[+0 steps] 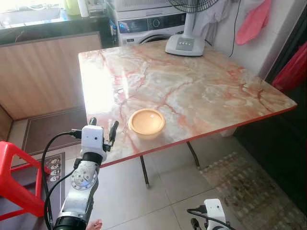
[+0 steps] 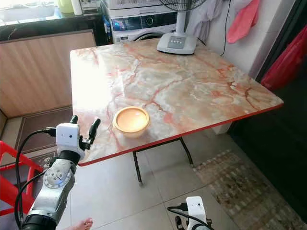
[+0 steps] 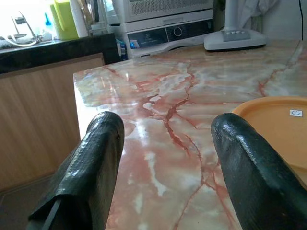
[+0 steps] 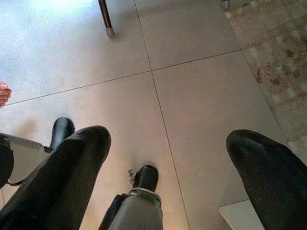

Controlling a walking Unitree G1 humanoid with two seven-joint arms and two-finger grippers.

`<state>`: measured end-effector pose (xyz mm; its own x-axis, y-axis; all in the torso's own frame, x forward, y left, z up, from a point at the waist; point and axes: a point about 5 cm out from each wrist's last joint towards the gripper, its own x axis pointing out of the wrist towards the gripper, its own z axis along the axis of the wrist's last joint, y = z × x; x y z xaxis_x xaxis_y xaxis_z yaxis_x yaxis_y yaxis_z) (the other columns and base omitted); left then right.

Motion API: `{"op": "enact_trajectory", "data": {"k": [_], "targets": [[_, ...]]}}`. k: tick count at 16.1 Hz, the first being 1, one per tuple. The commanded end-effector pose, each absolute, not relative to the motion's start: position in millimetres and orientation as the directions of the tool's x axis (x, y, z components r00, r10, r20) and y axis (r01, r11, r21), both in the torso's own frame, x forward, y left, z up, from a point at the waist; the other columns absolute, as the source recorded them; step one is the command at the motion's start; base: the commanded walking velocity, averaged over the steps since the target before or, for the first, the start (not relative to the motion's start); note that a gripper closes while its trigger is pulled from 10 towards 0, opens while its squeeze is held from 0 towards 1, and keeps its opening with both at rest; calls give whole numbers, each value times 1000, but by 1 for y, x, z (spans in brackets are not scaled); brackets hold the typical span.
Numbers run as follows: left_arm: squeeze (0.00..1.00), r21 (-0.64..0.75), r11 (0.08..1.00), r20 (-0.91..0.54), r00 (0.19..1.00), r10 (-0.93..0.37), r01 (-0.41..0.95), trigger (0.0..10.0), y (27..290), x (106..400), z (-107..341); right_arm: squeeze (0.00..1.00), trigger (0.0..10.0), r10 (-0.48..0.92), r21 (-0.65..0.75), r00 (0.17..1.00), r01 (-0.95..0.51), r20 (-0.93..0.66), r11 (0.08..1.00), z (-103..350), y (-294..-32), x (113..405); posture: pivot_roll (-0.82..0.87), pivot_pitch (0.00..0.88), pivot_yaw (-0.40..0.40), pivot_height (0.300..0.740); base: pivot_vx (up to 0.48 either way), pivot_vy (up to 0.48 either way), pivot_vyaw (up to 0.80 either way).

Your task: Restocking fridge

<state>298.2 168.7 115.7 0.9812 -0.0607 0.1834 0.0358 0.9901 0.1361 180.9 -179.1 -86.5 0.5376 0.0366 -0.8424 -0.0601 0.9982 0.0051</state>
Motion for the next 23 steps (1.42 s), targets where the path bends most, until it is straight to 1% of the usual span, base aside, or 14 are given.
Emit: {"op": "enact_trajectory", "data": {"k": [1,5,14,17,19,20,21,22,23], "targets": [[0,139,989,209,975,-74,45,10000,170,301,125,0,10000,42,8,540,-64,-841,998,-86,-177,182,60,1,8,740,0,0,0],[0,112,992,216,972,-88,65,10000,166,304,130,0,10000,48,10,538,-73,-841,997,-86,-177,182,61,0,9,740,189,0,0],[0,98,989,219,967,-131,112,10000,157,305,133,0,10000,58,12,536,-90,-842,996,-86,-176,182,61,0,11,740,310,0,0],[0,72,986,207,965,-163,151,10000,152,302,130,0,10000,61,12,537,-94,-842,995,-86,-176,183,63,0,9,740,0,0,0],[0,-26,990,190,973,-129,136,10000,152,300,127,0,10000,60,12,538,-93,-840,996,-86,-176,183,65,0,7,740,0,0,0],[0,-143,982,159,982,-104,127,10000,151,300,124,0,10000,60,13,540,-91,-840,996,-85,-177,184,67,0,5,740,0,0,0],[0,-304,944,115,989,-95,127,10000,149,301,119,0,10000,59,13,541,-89,-839,996,-85,-177,184,67,0,5,740,0,0,0],[0,-418,897,103,988,-112,145,10000,147,302,118,0,10000,60,14,541,-89,-839,996,-85,-177,184,63,0,2,740,0,0,0],[0,-439,886,101,988,-113,146,10000,148,302,118,0,10000,60,14,541,-89,-839,996,-85,-177,184,62,0,3,740,0,0,0]]}}
